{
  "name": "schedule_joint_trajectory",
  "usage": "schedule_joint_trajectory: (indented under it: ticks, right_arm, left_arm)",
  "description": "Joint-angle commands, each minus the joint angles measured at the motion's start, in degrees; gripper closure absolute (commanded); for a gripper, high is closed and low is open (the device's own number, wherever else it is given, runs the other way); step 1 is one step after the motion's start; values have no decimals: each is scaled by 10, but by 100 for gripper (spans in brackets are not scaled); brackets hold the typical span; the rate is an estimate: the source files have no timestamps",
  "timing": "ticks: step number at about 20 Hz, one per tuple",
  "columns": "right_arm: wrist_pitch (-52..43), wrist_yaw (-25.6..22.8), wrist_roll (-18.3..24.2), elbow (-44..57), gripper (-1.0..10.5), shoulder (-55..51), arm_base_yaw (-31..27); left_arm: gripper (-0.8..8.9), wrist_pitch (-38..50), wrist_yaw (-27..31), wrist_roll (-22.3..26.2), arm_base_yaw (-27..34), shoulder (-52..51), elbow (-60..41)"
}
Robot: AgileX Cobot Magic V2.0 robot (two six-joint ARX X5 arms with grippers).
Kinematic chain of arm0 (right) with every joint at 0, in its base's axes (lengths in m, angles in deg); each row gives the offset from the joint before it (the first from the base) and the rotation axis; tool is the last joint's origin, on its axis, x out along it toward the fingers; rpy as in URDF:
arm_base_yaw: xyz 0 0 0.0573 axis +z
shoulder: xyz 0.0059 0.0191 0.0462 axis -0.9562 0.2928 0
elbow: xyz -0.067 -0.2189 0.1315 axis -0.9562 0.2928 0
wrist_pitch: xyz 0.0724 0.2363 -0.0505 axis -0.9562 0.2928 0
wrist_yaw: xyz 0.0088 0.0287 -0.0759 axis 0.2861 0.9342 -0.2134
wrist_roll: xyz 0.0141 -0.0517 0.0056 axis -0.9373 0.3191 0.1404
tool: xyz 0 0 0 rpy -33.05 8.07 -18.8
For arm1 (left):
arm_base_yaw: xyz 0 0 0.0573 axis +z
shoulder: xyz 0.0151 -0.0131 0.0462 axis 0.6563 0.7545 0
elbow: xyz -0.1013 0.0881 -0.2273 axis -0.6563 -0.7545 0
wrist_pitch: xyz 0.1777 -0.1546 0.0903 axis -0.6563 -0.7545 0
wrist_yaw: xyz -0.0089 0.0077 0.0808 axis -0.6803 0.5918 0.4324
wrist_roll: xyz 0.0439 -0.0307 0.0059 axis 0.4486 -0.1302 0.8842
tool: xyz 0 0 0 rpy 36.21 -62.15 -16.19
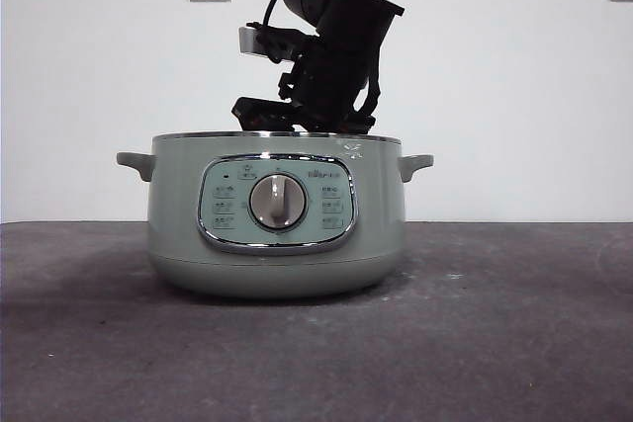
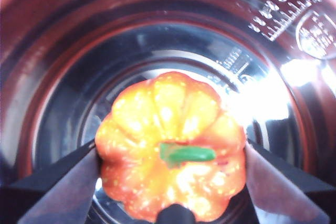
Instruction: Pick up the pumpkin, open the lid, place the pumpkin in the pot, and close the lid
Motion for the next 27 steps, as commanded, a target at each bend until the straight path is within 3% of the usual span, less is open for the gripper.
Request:
schedule_joint_trajectory:
  ticks: [1, 2, 8, 12, 15, 18, 27]
  right_arm:
    - [3, -2, -6, 1, 399, 12, 2]
    - [2, -1, -13, 1, 338, 11, 2]
    - [-8, -4, -23, -1, 348, -59, -4]
    - [42, -86, -73, -1, 350, -213, -24]
    - [96, -104, -86, -1, 351, -332, -42]
    - [130, -104, -86, -1, 351, -419, -50]
    - [177, -103, -86, -1, 351, -550, -49]
  left_arm:
    - [822, 26, -3, -6, 0, -7, 7]
    - [822, 26, -3, -6, 0, -7, 7]
    - [822, 48, -6, -6, 0, 5, 7]
    - [822, 99, -44, 5, 0, 72, 7]
    - [822, 156, -56, 9, -2, 148, 7]
    - [822, 216, -96, 9, -5, 214, 7]
    - [822, 337, -98, 10, -12, 365, 7]
